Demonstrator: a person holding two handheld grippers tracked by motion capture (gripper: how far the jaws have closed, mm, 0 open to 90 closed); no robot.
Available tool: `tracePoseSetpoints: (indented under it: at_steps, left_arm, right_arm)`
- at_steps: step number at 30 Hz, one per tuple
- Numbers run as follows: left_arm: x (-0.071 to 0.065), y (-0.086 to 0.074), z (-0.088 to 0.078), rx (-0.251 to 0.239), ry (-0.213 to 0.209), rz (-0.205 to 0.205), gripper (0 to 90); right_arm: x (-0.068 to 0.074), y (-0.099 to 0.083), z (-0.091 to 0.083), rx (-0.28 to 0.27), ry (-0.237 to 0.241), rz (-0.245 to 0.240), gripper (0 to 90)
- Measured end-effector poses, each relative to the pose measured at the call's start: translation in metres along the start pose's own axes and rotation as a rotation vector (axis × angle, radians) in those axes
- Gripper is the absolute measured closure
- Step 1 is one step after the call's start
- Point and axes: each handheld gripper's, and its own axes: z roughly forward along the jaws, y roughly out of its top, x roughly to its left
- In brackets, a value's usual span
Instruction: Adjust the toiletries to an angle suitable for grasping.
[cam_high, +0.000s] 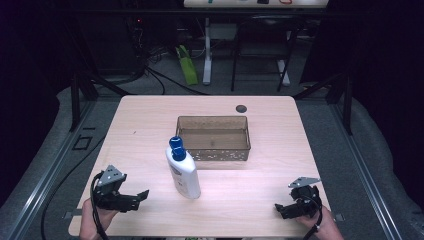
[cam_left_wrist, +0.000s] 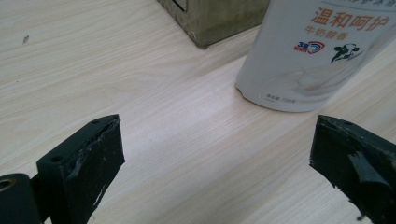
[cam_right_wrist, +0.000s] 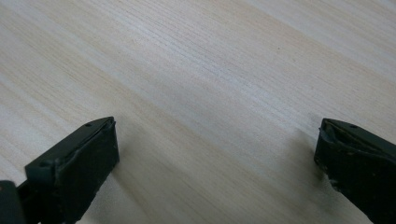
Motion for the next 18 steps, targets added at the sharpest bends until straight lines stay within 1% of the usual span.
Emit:
tracePoseSetpoints:
  at_steps: [2,9,11,15,16,18]
  left_arm:
    - [0.0,0.0,0.0,0.001,0.002,-0.006,2.1]
    - [-0.004,0.004,-0.002,-0.005,-0.005,0.0,1.0]
    - [-0.005,0.005,-0.003,-0.003,-0.009,0.009,0.5]
    - [-0.01,0.01,-0.006,-0.018,-0.016,0.024,0.1]
    - [-0.012,0.012,-0.007,-0.024,-0.019,0.028,0.1]
    - [-0.014,0.014,-0.007,-0.027,-0.023,0.03,0.1]
  right_arm:
    - [0.0,0.0,0.0,0.0,-0.002,0.002,0.0]
    - [0.001,0.001,0.0,0.003,-0.006,0.008,0.0]
    - [0.001,0.001,0.0,0.005,-0.008,0.009,0.0]
    - [0.001,0.001,0.001,0.004,-0.009,0.011,0.0]
    - [0.001,0.002,0.0,0.01,-0.014,0.021,0.0]
    - [0.001,0.005,0.0,0.04,-0.013,0.024,0.0]
